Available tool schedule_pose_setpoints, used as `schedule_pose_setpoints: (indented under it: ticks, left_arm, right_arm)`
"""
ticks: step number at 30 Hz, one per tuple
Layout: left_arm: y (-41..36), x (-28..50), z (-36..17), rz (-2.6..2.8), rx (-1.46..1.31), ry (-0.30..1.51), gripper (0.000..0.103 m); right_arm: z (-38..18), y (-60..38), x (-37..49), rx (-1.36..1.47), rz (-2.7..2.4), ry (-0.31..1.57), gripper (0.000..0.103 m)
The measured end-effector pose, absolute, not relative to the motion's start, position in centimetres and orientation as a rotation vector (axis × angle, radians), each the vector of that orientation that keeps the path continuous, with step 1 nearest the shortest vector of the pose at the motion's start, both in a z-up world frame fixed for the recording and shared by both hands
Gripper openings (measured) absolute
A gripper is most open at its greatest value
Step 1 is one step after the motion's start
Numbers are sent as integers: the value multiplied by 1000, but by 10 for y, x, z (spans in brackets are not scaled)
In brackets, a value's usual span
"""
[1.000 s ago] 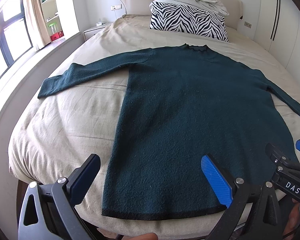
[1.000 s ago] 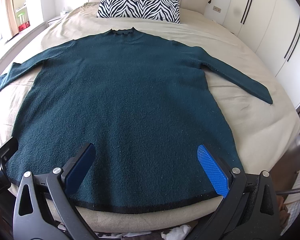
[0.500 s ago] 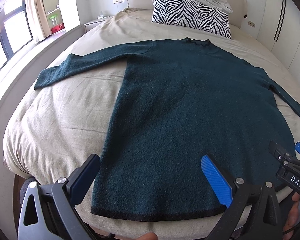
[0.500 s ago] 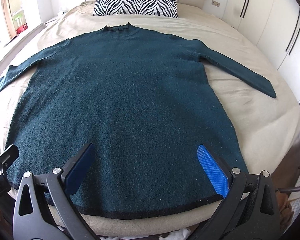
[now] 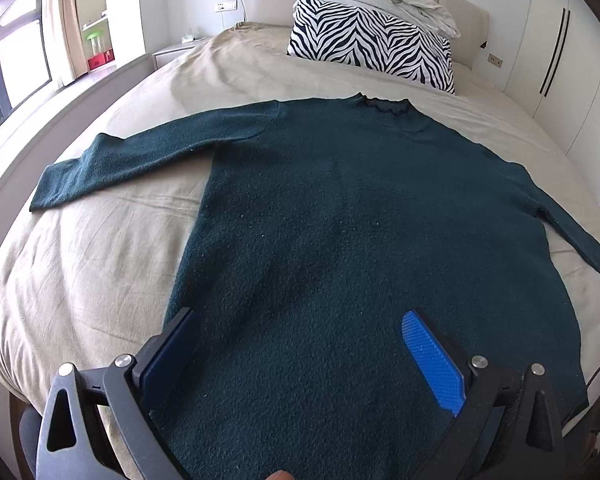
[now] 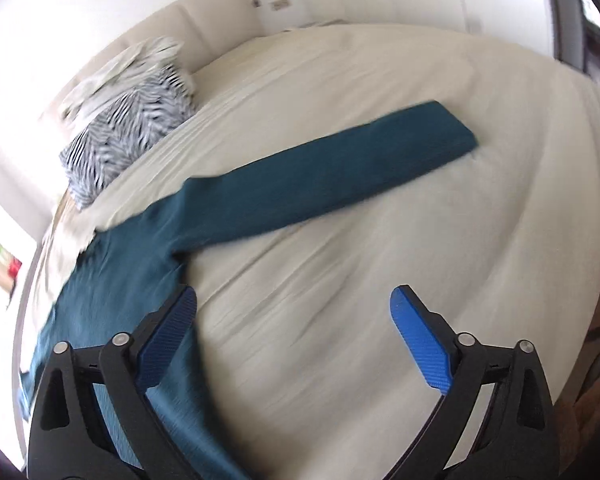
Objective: Fold small clothes
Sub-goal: 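Grasp the sleeve cuff with the right gripper and lift it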
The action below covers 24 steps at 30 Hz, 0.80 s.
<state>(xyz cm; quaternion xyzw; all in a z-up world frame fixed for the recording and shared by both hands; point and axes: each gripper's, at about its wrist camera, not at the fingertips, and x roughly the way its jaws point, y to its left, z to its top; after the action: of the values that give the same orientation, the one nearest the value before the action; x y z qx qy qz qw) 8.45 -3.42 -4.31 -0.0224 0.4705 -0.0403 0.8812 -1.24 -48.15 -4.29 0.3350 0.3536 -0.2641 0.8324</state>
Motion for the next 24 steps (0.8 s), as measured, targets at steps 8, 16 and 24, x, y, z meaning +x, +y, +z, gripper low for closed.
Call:
schedule_pose_setpoints:
  ticks: [8, 16, 24]
  left_arm:
    - [-50, 130, -52, -216, -217, 995, 102]
    - [-71, 165, -65, -349, -339, 1028, 78]
    - [-69, 197, -78, -401, -419, 1042, 63]
  right_arm:
    - [-102, -633, -26, 1134, -549, 580, 65]
    - [-125, -718, 14, 1202, -596, 548, 23]
    - [-51, -663, 98, 878, -510, 644, 9]
